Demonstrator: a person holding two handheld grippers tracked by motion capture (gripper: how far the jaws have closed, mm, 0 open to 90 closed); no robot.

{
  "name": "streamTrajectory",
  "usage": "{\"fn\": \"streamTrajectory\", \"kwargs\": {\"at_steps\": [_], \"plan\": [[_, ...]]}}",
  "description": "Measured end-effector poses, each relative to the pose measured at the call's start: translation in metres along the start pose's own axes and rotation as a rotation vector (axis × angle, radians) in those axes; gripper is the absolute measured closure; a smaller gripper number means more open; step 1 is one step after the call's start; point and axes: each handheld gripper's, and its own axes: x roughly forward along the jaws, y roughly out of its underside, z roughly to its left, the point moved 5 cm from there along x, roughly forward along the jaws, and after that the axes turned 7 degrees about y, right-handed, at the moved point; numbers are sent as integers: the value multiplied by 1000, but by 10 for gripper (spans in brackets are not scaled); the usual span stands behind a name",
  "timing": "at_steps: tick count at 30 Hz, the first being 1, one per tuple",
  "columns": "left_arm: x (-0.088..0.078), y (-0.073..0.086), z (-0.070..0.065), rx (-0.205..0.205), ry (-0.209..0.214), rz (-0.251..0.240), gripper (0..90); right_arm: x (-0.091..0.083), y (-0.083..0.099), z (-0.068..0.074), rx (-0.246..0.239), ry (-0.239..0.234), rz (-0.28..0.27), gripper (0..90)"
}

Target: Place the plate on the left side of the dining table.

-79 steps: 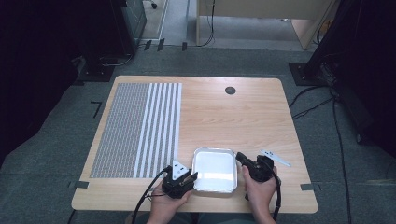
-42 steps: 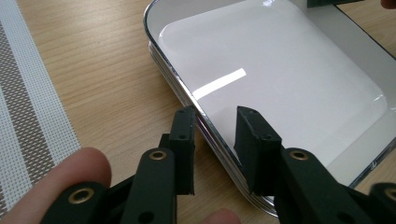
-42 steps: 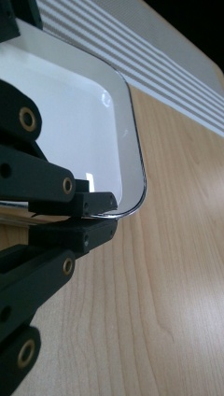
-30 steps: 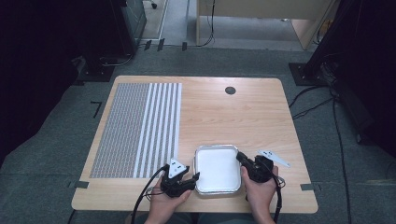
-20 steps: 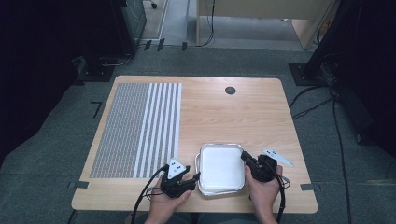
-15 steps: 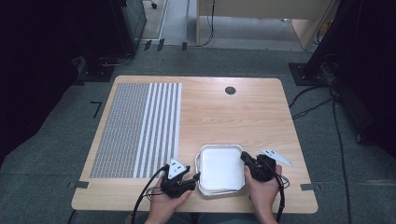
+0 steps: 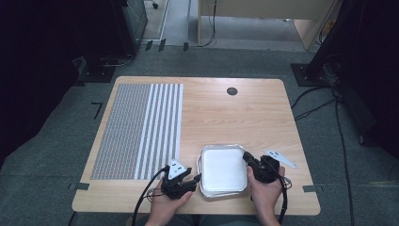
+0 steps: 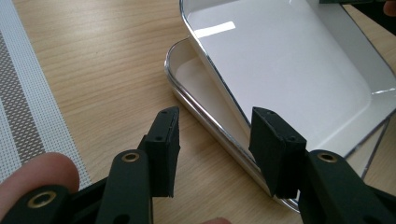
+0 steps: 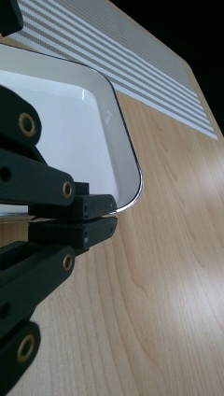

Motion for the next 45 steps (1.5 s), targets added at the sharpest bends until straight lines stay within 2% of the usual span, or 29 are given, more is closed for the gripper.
{"fn": "streamTrajectory", "kwargs": {"at_steps": [6,10,13,16,18,19,22,25,26,27,29,32,37,41,45], "plan": [[-2,-2,-6,4,18,-17,546,-5,-5,-4,13,7,8,895],[-1,-1,-11,19,28,-17,557,-2,-3,-4,-9,34,20,891],[0,-1,-14,30,32,-14,573,1,1,-3,-25,38,25,894],[1,-1,-16,26,39,-13,609,2,2,-2,-37,56,24,898],[3,-2,-18,22,50,-10,631,2,2,-2,-30,58,22,898],[4,-2,-19,17,63,-8,644,3,3,-3,-11,64,24,899],[7,0,-23,21,88,7,645,3,4,-4,-7,71,25,900],[11,2,-26,13,91,33,648,5,7,-5,-2,87,34,900],[12,2,-27,-14,98,47,654,5,8,-5,1,85,33,900],[12,2,-27,-14,98,47,654,5,8,-5,1,85,33,900],[12,1,-28,-56,115,64,655,5,8,-4,-6,84,26,898],[13,1,-29,-81,117,75,663,5,8,-4,-7,82,27,892],[14,1,-30,-82,122,79,640,5,8,-5,-3,81,29,892],[13,1,-30,-84,129,80,622,-1,3,-12,44,76,8,898],[16,2,-32,-94,144,99,622,-3,1,-15,49,66,2,897]]}}
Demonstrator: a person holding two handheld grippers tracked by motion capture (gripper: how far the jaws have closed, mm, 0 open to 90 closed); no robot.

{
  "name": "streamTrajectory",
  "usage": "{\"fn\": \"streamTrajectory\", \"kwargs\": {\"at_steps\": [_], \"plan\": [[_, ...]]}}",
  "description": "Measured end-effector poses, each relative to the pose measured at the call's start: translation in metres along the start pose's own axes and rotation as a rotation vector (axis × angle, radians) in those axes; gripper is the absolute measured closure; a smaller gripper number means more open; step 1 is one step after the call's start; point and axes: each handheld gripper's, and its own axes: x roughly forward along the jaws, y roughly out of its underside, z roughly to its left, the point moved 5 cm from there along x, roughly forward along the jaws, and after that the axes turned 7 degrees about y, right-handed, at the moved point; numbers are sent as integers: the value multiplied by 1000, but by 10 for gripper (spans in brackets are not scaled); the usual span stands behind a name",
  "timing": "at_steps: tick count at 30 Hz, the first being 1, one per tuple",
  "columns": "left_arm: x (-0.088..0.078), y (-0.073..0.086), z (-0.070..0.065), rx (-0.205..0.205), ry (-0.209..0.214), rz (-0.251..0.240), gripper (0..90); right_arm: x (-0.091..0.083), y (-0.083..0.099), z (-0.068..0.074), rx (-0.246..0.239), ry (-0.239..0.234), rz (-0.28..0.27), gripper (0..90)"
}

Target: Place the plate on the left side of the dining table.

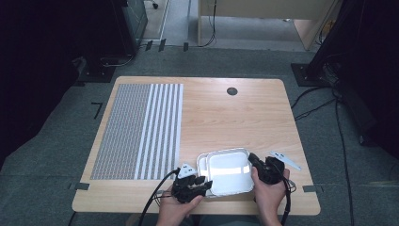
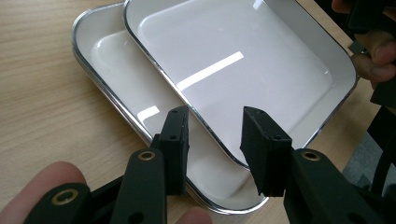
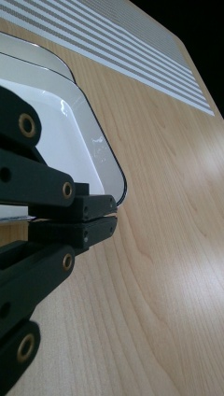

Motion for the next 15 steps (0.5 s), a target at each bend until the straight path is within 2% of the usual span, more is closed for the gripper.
{"fn": "streamTrajectory", "kwargs": {"at_steps": [4,6,7,9,12,15], "plan": [[5,2,-4,-6,3,28,622,0,1,1,-23,6,4,893],[5,2,-4,-11,0,28,618,1,-2,1,-60,13,26,829],[5,2,-4,-13,3,30,618,1,-2,1,-60,13,26,829],[5,1,-3,-12,4,29,619,0,-12,-1,-74,-5,24,802],[5,1,-3,-12,3,29,618,-1,-19,1,-151,-45,21,777],[5,1,-2,-12,3,31,617,1,-19,1,-185,-26,16,777]]}}
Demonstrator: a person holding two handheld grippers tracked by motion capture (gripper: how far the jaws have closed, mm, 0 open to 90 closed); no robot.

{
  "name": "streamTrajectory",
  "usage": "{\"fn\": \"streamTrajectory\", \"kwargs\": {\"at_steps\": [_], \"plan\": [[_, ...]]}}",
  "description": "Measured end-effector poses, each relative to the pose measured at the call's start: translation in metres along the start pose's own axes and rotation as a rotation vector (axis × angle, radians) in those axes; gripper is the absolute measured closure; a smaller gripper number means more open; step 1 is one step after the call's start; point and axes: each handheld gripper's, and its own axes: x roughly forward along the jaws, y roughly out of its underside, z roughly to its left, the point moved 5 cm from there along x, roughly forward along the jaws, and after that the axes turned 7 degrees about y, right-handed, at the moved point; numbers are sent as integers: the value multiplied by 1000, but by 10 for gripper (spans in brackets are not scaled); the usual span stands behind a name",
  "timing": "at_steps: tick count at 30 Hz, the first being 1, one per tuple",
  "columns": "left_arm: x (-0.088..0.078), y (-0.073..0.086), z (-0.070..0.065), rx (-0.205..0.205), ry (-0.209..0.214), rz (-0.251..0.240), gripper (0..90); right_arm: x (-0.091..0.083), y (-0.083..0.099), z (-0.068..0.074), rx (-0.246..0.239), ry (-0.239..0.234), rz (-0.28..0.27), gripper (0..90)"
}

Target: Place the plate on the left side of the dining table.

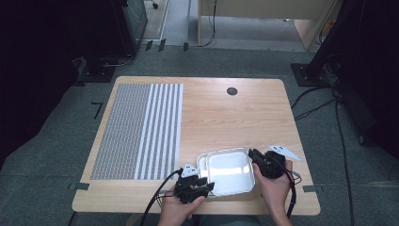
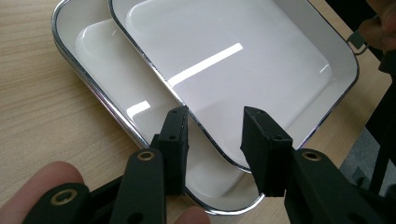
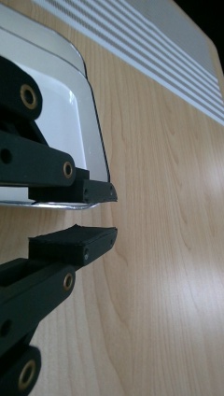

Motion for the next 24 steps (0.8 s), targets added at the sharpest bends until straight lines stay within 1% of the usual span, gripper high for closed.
{"fn": "streamTrajectory", "kwargs": {"at_steps": [1,2,3,4,6,7,9,10,11,13,15,16,17,18,19,21,24], "plan": [[0,0,0,0,1,1,617,2,-1,0,-13,7,0,777],[0,0,0,2,2,2,617,4,-1,0,-28,4,4,780],[1,1,0,2,3,2,614,9,-1,1,-57,8,19,782],[1,1,-1,3,3,1,614,9,-1,1,-57,8,19,782],[1,1,0,3,6,0,613,12,1,2,-63,-2,44,791],[1,1,0,2,8,0,613,13,2,3,-65,0,49,798],[1,1,0,3,9,0,614,15,5,4,-67,13,67,843],[1,1,0,3,8,0,614,16,6,4,-66,20,64,863],[1,1,-1,3,7,1,614,16,7,5,-55,16,63,882],[1,1,-1,5,4,-1,612,15,8,5,-34,25,59,883],[0,0,0,8,-3,-9,611,15,8,4,12,12,59,882],[-1,0,0,8,-6,-10,611,15,9,2,48,0,61,886],[-1,0,0,3,-1,-14,612,15,9,1,68,-3,65,892],[-1,0,0,1,-2,-15,603,15,10,-1,104,-10,70,892],[-1,0,0,2,-3,-17,602,15,11,-3,124,-19,67,891],[-1,0,-1,1,-5,-16,600,15,12,-3,141,-19,62,891],[1,1,-1,-6,-12,-9,625,14,14,1,134,-2,44,892]]}}
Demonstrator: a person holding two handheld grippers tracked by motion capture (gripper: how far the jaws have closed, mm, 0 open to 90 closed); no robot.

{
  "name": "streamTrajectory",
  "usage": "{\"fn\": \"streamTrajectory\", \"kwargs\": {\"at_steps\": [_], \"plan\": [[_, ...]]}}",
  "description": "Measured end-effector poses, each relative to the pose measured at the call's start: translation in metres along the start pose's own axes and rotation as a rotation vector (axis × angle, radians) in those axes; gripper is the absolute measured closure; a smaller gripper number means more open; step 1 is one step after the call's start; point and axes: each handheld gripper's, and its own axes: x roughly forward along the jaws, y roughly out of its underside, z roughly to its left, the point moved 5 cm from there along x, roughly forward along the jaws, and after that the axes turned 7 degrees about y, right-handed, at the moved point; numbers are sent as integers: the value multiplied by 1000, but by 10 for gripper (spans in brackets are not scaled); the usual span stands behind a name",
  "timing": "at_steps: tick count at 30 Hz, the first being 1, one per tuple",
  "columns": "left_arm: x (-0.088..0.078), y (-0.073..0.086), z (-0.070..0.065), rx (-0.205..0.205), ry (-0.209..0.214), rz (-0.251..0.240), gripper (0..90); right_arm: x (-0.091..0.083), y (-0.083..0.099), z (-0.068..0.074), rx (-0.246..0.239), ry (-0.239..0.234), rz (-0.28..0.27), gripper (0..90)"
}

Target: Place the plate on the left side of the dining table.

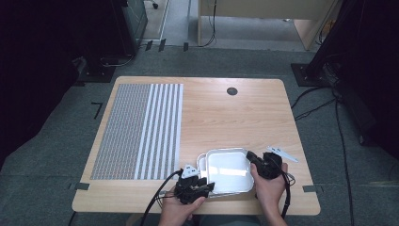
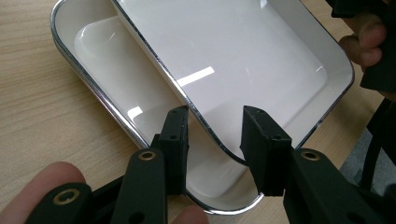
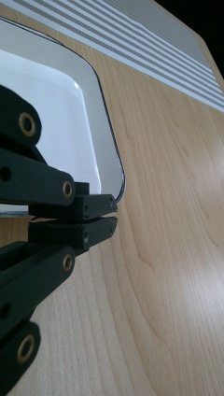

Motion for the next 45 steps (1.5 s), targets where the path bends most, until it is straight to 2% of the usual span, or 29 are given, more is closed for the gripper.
{"fn": "streamTrajectory", "kwargs": {"at_steps": [4,5,8,11,17,21,30,38,45], "plan": [[0,-1,2,-16,-13,6,671,-1,1,1,7,6,-11,892],[0,-2,2,-26,-17,11,695,-1,1,0,26,2,-8,891],[0,-8,4,-54,-17,14,714,-1,1,-2,38,-7,-3,892],[-3,-14,5,-50,-29,19,730,-2,0,-5,66,-13,6,893],[-9,-18,8,-47,-27,25,758,-6,-2,1,30,-2,-2,897],[-10,-18,10,-53,-20,35,764,-7,-4,3,24,-4,-2,897],[-23,-25,19,-54,-10,19,771,-2,-12,16,51,-27,14,899],[-34,-30,24,-55,-15,2,778,-1,-16,28,49,-35,0,899],[-47,-35,33,-76,-15,-19,781,3,-23,43,38,-39,-3,899]]}}
